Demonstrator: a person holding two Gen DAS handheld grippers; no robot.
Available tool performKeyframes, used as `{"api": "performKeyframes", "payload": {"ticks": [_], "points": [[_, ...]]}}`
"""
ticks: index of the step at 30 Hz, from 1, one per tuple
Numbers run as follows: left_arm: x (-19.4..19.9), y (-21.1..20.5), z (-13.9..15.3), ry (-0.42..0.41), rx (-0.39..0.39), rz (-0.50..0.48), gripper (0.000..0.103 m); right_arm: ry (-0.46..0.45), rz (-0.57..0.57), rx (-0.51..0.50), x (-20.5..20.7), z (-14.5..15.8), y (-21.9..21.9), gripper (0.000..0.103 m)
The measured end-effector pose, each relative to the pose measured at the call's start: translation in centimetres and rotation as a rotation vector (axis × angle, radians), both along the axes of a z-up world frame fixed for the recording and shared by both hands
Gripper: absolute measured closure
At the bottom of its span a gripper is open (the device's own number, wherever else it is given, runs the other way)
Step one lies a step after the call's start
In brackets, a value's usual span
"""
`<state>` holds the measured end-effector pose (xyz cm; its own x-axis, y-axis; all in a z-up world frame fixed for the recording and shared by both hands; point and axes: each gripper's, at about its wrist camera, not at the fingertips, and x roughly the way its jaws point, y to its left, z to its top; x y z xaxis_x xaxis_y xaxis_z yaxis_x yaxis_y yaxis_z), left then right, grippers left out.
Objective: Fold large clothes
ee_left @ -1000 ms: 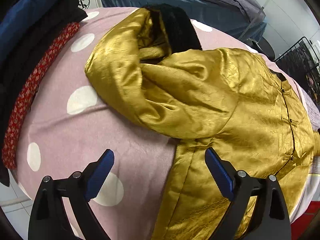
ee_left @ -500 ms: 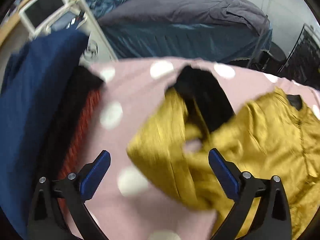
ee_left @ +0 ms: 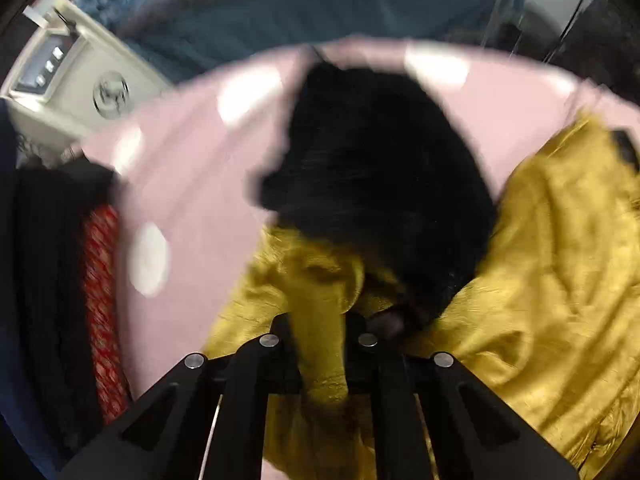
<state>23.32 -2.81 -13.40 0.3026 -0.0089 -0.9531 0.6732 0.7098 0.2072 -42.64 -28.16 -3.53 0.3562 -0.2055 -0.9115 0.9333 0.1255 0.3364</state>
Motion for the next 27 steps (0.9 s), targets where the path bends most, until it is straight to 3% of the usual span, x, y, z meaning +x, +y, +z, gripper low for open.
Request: {"api": "performKeyframes", "payload": {"ticks": [3, 5, 7, 10, 12, 14, 16, 18, 22, 27], "points": [[1.2, 4.4, 8.4, -0.139, -0.236, 0.092, 0.096, 0.0, 0.028, 0.021, 1.9, -0.6, 0.7, 0.035], [2.4, 8.1, 13.1, -0.248, -0.352, 0.191, 0.096, -0.004, 0.05, 0.026, 3.1, -0.8, 0.8, 0.035], [3.5, 11.3, 15.6, -0.316, -0.414, 0.283, 0.096, -0.011, 0.081, 0.03, 4.6, -0.9, 1.0, 0.035], [3.8, 14.8, 15.2, -0.361, -0.422, 0.421, 0.092, -0.019, 0.145, 0.038, 7.1, -1.3, 1.7, 0.035], [3.3, 16.0, 12.6, -0.314, -0.381, 0.503, 0.077, -0.02, 0.183, 0.045, 8.2, -1.4, 2.3, 0.035], [2.2, 16.4, 10.5, -0.248, -0.344, 0.525, 0.038, -0.016, 0.212, 0.063, 8.8, -1.9, 2.9, 0.035], [0.3, 16.5, 8.9, -0.215, -0.337, 0.518, 0.012, 0.005, 0.224, 0.076, 8.6, -2.5, 3.5, 0.035], [-1.8, 16.7, 8.4, -0.21, -0.362, 0.502, 0.01, 0.026, 0.221, 0.073, 8.0, -2.8, 3.9, 0.035], [-5.6, 17.8, 8.4, -0.089, -0.441, 0.432, 0.006, 0.063, 0.184, 0.065, 5.2, -2.8, 4.2, 0.035], [-8.9, 19.2, 9.9, -0.059, -0.465, 0.332, 0.006, 0.096, 0.105, 0.073, 0.0, -2.7, 4.2, 0.035]]}}
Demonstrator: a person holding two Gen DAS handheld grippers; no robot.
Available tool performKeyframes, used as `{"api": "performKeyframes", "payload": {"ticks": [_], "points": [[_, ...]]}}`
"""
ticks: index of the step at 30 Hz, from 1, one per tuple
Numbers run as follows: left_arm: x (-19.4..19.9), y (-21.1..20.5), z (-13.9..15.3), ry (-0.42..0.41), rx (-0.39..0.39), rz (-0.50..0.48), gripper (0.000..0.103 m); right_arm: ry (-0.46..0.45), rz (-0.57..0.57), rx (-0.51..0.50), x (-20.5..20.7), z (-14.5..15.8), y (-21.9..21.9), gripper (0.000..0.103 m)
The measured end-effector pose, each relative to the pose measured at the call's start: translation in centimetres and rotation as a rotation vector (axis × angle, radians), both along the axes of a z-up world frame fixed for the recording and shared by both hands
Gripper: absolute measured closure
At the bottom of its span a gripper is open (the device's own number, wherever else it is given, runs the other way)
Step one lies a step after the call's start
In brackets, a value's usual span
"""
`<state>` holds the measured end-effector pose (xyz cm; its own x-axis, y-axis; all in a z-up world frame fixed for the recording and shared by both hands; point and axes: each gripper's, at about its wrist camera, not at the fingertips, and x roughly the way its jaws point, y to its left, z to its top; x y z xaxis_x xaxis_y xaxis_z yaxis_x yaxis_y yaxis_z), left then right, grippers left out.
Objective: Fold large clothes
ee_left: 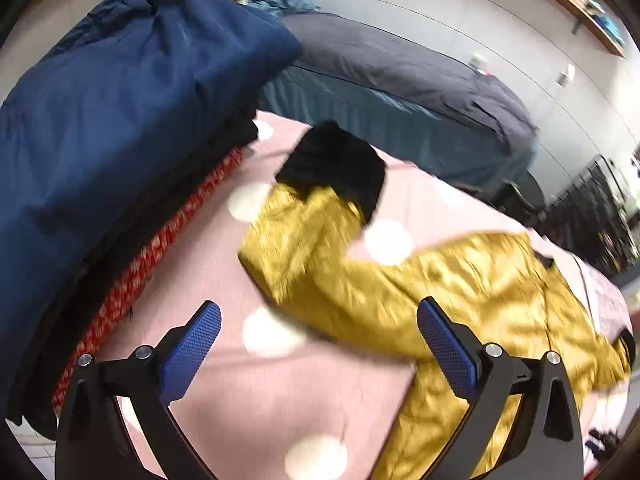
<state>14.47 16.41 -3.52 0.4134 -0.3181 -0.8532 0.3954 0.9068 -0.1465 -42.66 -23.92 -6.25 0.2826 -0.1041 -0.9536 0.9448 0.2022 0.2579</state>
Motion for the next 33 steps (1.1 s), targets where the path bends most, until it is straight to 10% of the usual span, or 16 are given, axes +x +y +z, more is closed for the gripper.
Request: {"api": "performKeyframes", "payload": {"ticks": [8, 15, 16, 17, 18, 20, 26, 30, 33], "points": [[-9.5, 1.3, -8.9, 0.266, 0.145, -0.232, 0.006, 0.051, 0.056, 0.085, -3.9, -3.1, 2.9, 0.035], [-17.8, 1.8, -15.4, 0.528, 0.068, -0.3, 0.009, 0.06, 0.224, 0.142, -1.6, -5.2, 7.5, 0.036], [-18.4, 1.3, -15.8, 0.535, 0.07, -0.317, 0.023, 0.073, 0.251, 0.14, -1.1, -5.4, 8.0, 0.04], [-19.2, 0.5, -16.2, 0.538, 0.092, -0.347, 0.053, 0.1, 0.298, 0.139, -0.3, -5.6, 8.7, 0.064], [-19.5, 0.1, -16.4, 0.535, 0.113, -0.363, 0.061, 0.106, 0.33, 0.146, 0.1, -5.7, 9.1, 0.086], [-20.0, -0.8, -15.1, 0.499, 0.107, -0.422, 0.088, 0.059, 0.355, 0.137, 0.4, -4.6, 9.6, 0.089], [-18.2, 1.5, -9.1, 0.395, 0.066, -0.523, 0.09, -0.023, 0.315, 0.103, -3.7, -0.1, 8.8, 0.091], [-18.9, 2.6, -11.4, 0.457, 0.148, -0.571, 0.087, 0.018, 0.313, 0.177, -5.0, -2.0, 9.2, 0.091], [-19.4, 2.3, -13.7, 0.523, 0.182, -0.545, 0.066, 0.09, 0.273, 0.237, -4.2, -4.7, 10.2, 0.082]]}}
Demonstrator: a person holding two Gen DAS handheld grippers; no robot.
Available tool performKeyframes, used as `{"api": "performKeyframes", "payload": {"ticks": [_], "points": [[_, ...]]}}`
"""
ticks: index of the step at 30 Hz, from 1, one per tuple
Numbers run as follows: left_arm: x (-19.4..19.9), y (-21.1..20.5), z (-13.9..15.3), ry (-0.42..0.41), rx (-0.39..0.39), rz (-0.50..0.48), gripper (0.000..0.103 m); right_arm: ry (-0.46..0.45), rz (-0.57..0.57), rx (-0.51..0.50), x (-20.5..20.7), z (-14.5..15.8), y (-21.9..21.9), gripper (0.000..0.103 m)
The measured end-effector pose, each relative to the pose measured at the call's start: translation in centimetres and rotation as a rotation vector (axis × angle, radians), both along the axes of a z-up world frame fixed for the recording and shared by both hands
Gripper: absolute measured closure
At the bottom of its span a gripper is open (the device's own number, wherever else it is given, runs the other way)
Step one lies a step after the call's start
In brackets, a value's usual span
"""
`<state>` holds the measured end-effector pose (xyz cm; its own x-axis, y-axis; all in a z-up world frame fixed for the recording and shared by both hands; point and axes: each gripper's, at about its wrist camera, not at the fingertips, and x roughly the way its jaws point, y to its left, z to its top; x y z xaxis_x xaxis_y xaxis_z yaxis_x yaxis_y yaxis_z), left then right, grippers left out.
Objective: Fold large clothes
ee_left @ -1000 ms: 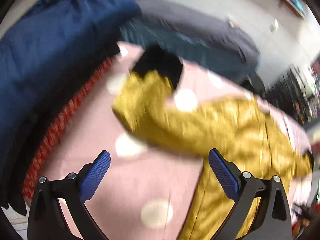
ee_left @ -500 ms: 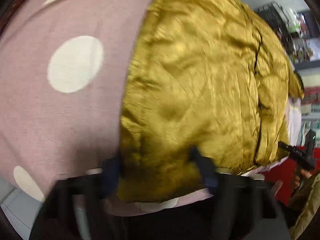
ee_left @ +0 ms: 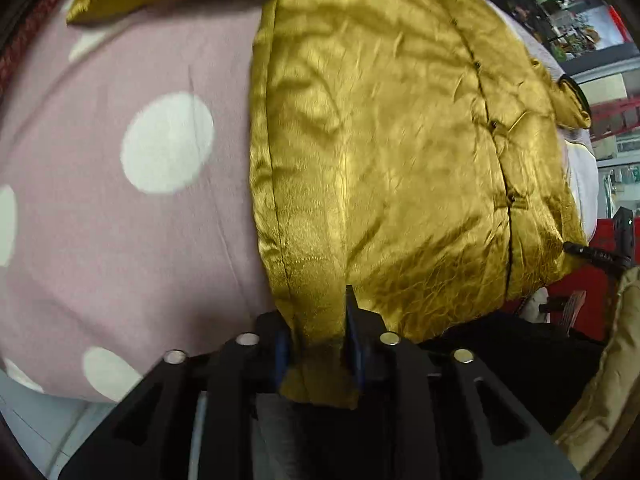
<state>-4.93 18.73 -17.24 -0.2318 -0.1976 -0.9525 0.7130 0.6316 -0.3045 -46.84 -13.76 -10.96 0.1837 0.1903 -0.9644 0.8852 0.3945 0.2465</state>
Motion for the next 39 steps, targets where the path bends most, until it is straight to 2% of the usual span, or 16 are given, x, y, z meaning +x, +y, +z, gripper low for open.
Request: {"api": "performKeyframes", "payload": {"ticks": [1, 2, 3, 4, 7, 9, 12, 15, 19, 23, 25, 27, 29, 33, 35, 39], "points": [[-0.1, 0.0, -0.6, -0.006, 0.031, 0.002, 0.048, 0.038, -0.008, 0.002, 0.1, -0.6, 0.2, 0.077], [-0.2, 0.1, -0.8, -0.018, 0.052, -0.002, 0.036, 0.071, -0.008, -0.004, 0.3, -0.9, 0.5, 0.06], [-0.2, 0.2, -0.9, -0.032, 0.068, -0.007, 0.034, 0.116, -0.007, -0.023, 0.0, -0.9, 0.7, 0.043], [0.4, 0.9, -0.4, -0.059, 0.071, 0.004, 0.034, 0.148, -0.006, -0.052, -0.5, -0.5, 0.8, 0.04], [3.6, 2.1, 2.0, -0.115, 0.044, 0.099, 0.034, 0.198, 0.009, -0.176, -0.6, 2.7, 0.1, 0.04], [6.0, 2.0, 4.8, -0.164, -0.04, 0.164, 0.032, 0.179, 0.019, -0.271, 0.7, 5.3, -0.5, 0.04], [7.1, -0.7, 6.6, -0.225, -0.102, 0.133, 0.026, 0.1, 0.03, -0.334, 4.1, 7.9, -1.3, 0.035], [6.0, -4.9, 5.9, -0.248, -0.12, 0.045, 0.026, 0.062, 0.134, -0.332, 10.1, 7.4, 0.1, 0.033], [3.4, -10.1, 4.3, -0.22, -0.169, -0.054, 0.025, 0.078, 0.29, -0.33, 16.8, 4.1, 2.8, 0.033], [1.8, -12.7, 1.0, -0.221, -0.09, -0.094, 0.02, 0.156, 0.302, -0.288, 19.3, 0.4, 3.3, 0.033], [1.3, -13.3, -1.4, -0.247, -0.012, -0.109, 0.02, 0.22, 0.329, -0.255, 19.6, -1.9, 3.6, 0.033], [0.7, -13.3, -2.9, -0.279, 0.009, -0.143, 0.015, 0.257, 0.352, -0.237, 19.5, -3.6, 4.0, 0.03], [-0.3, -13.4, -3.2, -0.316, 0.004, -0.196, 0.006, 0.264, 0.344, -0.268, 19.3, -3.9, 4.1, 0.02], [-1.6, -13.7, -3.8, -0.38, 0.035, -0.231, 0.005, 0.268, 0.3, -0.236, 18.1, -4.6, 3.1, 0.006], [-1.3, -14.0, -3.9, -0.354, 0.061, -0.212, 0.005, 0.246, 0.252, -0.179, 17.6, -5.0, 2.2, 0.006], [-1.2, -14.8, -4.0, -0.338, 0.11, -0.196, 0.005, 0.213, 0.291, -0.159, 16.9, -5.1, 1.7, 0.006]]}}
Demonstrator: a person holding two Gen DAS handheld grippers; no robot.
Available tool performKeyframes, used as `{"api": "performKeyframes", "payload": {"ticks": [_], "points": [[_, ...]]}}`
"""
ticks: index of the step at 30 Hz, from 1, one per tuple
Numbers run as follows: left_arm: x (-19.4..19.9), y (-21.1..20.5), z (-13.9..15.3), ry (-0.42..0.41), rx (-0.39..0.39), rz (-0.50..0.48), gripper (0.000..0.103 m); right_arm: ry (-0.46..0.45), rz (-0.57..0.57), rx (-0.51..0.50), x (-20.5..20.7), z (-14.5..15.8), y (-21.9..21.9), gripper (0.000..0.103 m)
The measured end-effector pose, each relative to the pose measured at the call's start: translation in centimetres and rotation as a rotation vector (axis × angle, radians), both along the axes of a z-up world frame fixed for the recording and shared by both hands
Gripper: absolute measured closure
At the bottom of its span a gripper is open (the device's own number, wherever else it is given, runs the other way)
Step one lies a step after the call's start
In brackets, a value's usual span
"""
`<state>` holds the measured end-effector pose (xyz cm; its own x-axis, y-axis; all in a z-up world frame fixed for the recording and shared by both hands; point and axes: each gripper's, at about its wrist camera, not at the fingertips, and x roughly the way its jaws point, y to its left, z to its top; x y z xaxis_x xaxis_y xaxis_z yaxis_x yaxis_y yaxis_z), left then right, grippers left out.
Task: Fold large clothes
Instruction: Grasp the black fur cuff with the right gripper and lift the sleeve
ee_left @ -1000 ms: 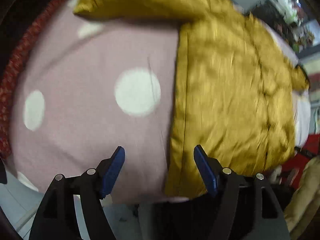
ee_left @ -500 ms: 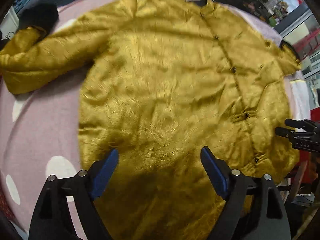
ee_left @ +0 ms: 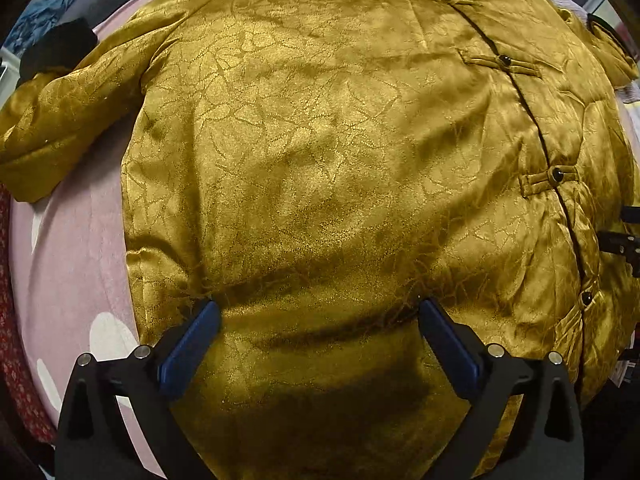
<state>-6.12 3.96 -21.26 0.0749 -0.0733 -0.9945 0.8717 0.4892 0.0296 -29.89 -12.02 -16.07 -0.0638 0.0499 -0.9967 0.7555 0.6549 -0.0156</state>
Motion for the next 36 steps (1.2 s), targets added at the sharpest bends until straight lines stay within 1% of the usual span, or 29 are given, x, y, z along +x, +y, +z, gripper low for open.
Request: {"api": "performKeyframes", "payload": {"ticks": [4, 7, 9, 11, 12, 13, 16, 18, 19, 22, 23, 25, 27, 28, 30, 31, 32, 33, 34, 35, 36], "points": [[-0.4, -1.0, 0.0, -0.027, 0.022, 0.029, 0.005, -0.029, 0.034, 0.036, -1.4, -0.1, -0.5, 0.006], [-0.3, -1.7, 0.3, -0.025, 0.051, 0.067, 0.005, -0.03, 0.094, 0.073, -2.0, -0.1, -1.1, 0.006], [-0.4, -2.3, 0.9, -0.031, 0.081, 0.119, 0.005, -0.062, 0.119, 0.083, -2.7, 1.2, -1.7, 0.006], [-0.2, -2.3, 2.2, -0.051, 0.08, 0.201, 0.006, -0.125, 0.135, 0.045, -3.9, 3.2, -3.2, 0.006], [-0.2, -2.5, 3.1, -0.063, 0.057, 0.251, 0.006, -0.154, 0.13, 0.005, -4.7, 4.3, -4.5, 0.006], [-0.3, -2.5, 3.7, -0.068, 0.041, 0.28, 0.006, -0.171, 0.113, -0.026, -5.5, 5.0, -5.6, 0.006], [-0.8, -3.3, 5.6, -0.058, -0.005, 0.365, 0.006, -0.242, -0.037, -0.146, -10.0, 7.4, -12.4, 0.006], [-1.5, -4.5, 6.5, -0.048, -0.027, 0.38, 0.006, -0.268, -0.155, -0.21, -13.1, 8.4, -17.1, 0.006], [-1.9, -5.3, 6.9, -0.05, -0.034, 0.372, 0.006, -0.272, -0.223, -0.24, -15.0, 8.7, -19.8, 0.006], [-3.2, -7.4, 8.0, -0.07, -0.04, 0.327, 0.006, -0.291, -0.396, -0.288, -19.7, 9.5, -27.2, 0.008], [-3.7, -8.1, 8.4, -0.08, -0.04, 0.31, 0.006, -0.315, -0.468, -0.297, -21.7, 9.7, -29.9, 0.01], [-4.3, -9.0, 8.9, -0.095, -0.037, 0.29, 0.006, -0.362, -0.583, -0.312, -24.9, 10.4, -34.1, 0.01], [-4.5, -9.2, 8.9, -0.104, -0.031, 0.28, 0.006, -0.413, -0.663, -0.338, -27.3, 11.0, -36.9, 0.01], [-4.8, -9.2, 8.9, -0.104, -0.027, 0.28, 0.006, -0.431, -0.686, -0.348, -27.4, 11.4, -37.7, 0.01], [-5.1, -9.9, 9.0, -0.097, -0.022, 0.283, 0.006, -0.481, -0.735, -0.368, -29.4, 12.0, -40.6, 0.01], [-5.5, -9.8, 9.1, -0.097, -0.018, 0.284, 0.006, -0.502, -0.749, -0.368, -29.7, 12.1, -41.7, 0.01], [-5.8, -9.8, 9.2, -0.097, -0.01, 0.282, 0.006, -0.544, -0.783, -0.354, -30.6, 12.1, -43.1, 0.01], [-5.9, -9.4, 8.8, -0.097, -0.003, 0.279, 0.006, -0.571, -0.81, -0.337, -30.6, 11.8, -43.7, 0.01], [-6.0, -9.2, 8.8, -0.097, 0.001, 0.278, 0.006, -0.614, -0.844, -0.302, -31.2, 11.3, -44.9, 0.012], [-6.2, -9.0, 8.7, -0.097, 0.004, 0.276, 0.006, -0.651, -0.872, -0.258, -31.5, 10.6, -46.0, 0.022], [-6.2, -9.0, 8.7, -0.097, 0.007, 0.274, 0.006, -0.666, -0.894, -0.225, -30.7, 9.6, -46.3, 0.038]]}}
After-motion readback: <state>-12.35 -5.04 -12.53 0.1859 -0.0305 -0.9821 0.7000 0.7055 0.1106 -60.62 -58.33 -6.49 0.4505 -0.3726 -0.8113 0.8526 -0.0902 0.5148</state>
